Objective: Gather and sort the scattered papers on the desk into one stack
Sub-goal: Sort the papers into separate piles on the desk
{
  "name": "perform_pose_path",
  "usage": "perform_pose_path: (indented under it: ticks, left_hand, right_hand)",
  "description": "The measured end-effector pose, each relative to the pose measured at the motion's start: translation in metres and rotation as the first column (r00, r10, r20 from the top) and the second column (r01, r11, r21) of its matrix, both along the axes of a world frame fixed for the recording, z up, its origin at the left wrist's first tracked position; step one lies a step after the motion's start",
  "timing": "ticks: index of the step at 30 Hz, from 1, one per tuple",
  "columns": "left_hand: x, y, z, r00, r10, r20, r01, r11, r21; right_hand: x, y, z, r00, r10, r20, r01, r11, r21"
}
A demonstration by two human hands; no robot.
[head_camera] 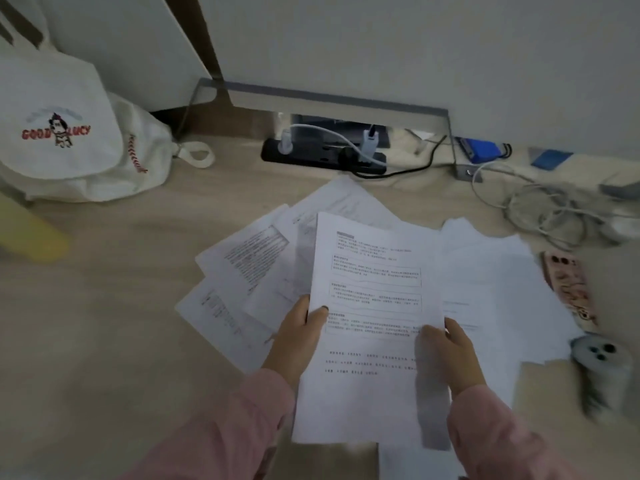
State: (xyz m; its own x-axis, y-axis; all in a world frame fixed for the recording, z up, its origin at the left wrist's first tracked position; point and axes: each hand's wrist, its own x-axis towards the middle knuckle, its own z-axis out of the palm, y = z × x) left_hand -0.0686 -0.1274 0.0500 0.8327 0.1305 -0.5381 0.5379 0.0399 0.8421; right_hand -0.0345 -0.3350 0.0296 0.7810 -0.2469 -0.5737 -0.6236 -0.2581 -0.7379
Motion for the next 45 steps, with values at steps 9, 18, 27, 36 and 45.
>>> perform_pose_path:
  ticks: [9,18,27,36,45]
  left_hand:
    - [-0.012,-0.046,-0.034,0.996,-0.087,-0.019,0.089,0.988,0.129]
    - [-0.021,-0.138,-0.058,0.987,-0.09,-0.134,0.121,0.964,0.239]
    - [-0.018,-0.134,-0.057,0.988,-0.091,-0.127,0.116,0.97,0.213]
    - [-0.031,-0.059,-0.05,0.99,0.12,-0.079,-0.083,0.925,0.37]
    - [-0.054,0.049,-0.058,0.881,0.455,-0.127,-0.354,0.814,0.461]
  right_hand:
    - [-0.015,-0.055,-0.019,0.999,0.033,0.0,-0.032,0.964,-0.263]
    - [-0.018,-0.144,-0.052,0.992,0.027,-0.125,-0.065,0.945,-0.32]
    - [-0.015,-0.135,-0.047,0.997,0.053,-0.055,-0.072,0.885,-0.46]
    - [0.015,-0.053,-0.019,0.838,0.526,0.146,-0.381,0.755,-0.534]
    - [-0.006,0.072,-0.036,0.48,0.867,0.135,-0.694,0.469,-0.546]
